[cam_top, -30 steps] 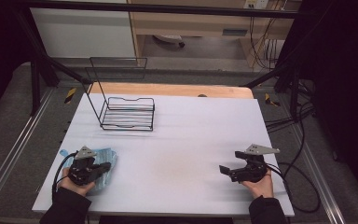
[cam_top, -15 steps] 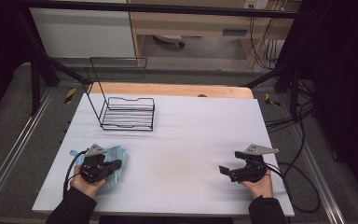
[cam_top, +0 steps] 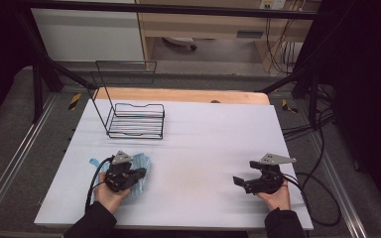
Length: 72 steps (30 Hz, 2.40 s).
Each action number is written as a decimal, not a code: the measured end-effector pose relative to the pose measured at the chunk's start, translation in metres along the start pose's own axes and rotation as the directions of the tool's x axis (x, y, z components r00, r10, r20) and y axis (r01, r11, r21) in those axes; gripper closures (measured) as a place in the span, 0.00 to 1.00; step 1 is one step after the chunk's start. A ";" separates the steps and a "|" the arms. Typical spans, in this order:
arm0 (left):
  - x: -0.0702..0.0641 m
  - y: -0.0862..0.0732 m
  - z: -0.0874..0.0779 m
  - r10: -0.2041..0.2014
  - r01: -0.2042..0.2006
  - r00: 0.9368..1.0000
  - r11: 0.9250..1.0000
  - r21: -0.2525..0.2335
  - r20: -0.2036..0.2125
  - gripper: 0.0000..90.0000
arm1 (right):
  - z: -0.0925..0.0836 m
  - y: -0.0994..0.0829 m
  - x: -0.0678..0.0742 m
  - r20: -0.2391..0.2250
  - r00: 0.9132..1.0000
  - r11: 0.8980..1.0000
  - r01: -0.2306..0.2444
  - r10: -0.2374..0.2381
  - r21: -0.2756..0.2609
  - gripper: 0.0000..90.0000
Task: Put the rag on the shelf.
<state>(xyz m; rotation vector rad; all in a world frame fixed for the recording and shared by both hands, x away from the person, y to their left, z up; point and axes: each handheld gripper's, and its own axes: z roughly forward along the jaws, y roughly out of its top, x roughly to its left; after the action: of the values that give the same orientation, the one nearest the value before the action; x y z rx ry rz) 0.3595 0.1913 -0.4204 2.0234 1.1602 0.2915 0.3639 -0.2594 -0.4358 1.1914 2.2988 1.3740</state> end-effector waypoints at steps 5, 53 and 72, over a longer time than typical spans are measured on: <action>-0.013 0.009 0.014 0.013 -0.013 1.000 1.000 0.011 0.004 0.97 | 0.000 0.000 0.000 0.001 1.000 1.000 0.003 -0.003 0.001 0.01; 0.054 -0.053 -0.056 0.041 -0.044 0.998 0.996 0.083 0.037 0.61 | 0.081 0.037 0.106 -0.091 0.995 0.998 0.033 -0.028 0.058 0.19; 0.051 -0.060 -0.049 -0.013 0.004 0.998 0.989 0.149 0.063 0.91 | 0.141 0.019 0.178 -0.139 0.990 0.998 -0.006 0.014 0.058 0.74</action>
<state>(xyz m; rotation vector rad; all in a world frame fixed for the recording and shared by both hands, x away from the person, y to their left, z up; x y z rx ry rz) 0.3238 0.2748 -0.4394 2.1404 1.1809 0.1376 0.3343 -0.0351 -0.4591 1.1587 2.4459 1.4465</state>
